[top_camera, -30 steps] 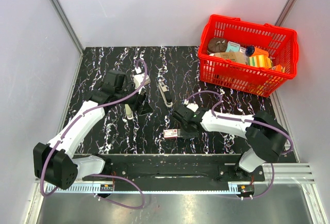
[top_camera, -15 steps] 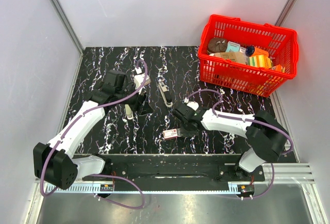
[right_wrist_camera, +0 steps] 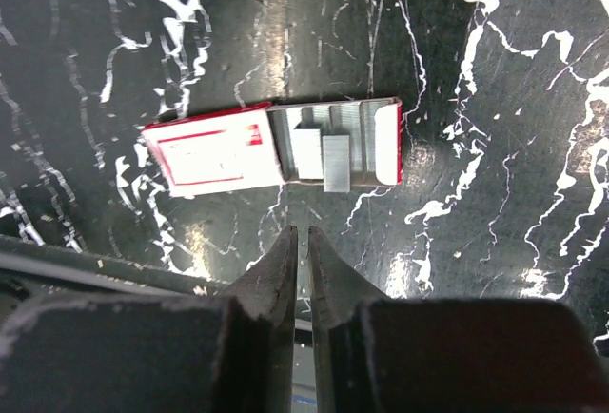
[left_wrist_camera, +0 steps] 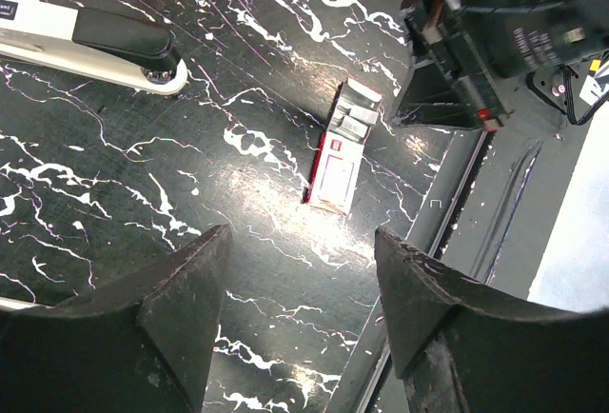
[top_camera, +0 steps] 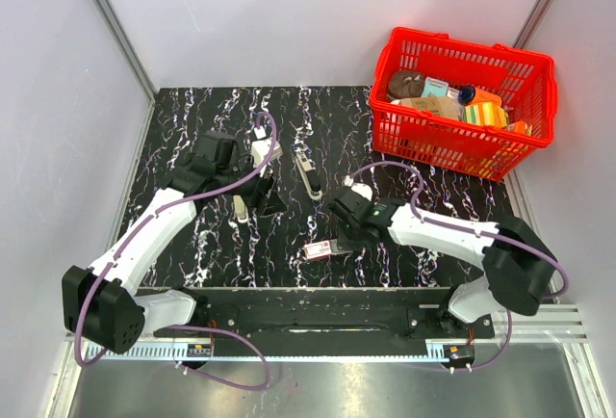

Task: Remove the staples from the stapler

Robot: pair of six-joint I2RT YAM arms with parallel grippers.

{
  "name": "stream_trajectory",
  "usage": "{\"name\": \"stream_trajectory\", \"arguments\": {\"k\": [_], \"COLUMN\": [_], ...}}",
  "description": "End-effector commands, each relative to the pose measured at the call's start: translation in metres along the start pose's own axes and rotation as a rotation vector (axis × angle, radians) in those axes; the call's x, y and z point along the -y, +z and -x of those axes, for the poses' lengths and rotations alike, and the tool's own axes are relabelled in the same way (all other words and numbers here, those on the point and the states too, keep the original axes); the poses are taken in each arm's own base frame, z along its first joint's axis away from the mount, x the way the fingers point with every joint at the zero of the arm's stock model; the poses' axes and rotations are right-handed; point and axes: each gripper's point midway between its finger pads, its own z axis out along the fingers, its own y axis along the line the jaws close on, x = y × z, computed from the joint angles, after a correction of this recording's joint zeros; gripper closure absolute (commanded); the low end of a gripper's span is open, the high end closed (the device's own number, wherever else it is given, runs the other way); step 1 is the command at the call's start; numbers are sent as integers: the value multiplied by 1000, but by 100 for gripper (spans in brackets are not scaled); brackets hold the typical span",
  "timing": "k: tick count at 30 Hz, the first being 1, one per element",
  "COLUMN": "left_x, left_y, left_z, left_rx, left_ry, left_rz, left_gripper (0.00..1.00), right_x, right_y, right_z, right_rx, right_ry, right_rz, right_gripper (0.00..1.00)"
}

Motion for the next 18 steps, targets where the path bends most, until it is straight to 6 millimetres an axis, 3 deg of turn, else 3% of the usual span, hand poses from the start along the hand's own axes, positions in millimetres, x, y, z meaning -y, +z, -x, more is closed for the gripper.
{"name": "stream_trajectory", "arguments": {"k": [1,18], "left_x": [9,9], "left_y": [-3,-4], "left_z": [7,7], "left_rx": [31,27], "left_ry": [42,47], "left_rz": [-32,-29], "left_gripper": [34,34], "right_x": [-8,11], "right_y": [-19,22], "right_z": [14,-2], "right_rx": [50,-50], "right_ry": [-20,-53], "right_rz": [64,-43], "right_gripper": [86,93]}}
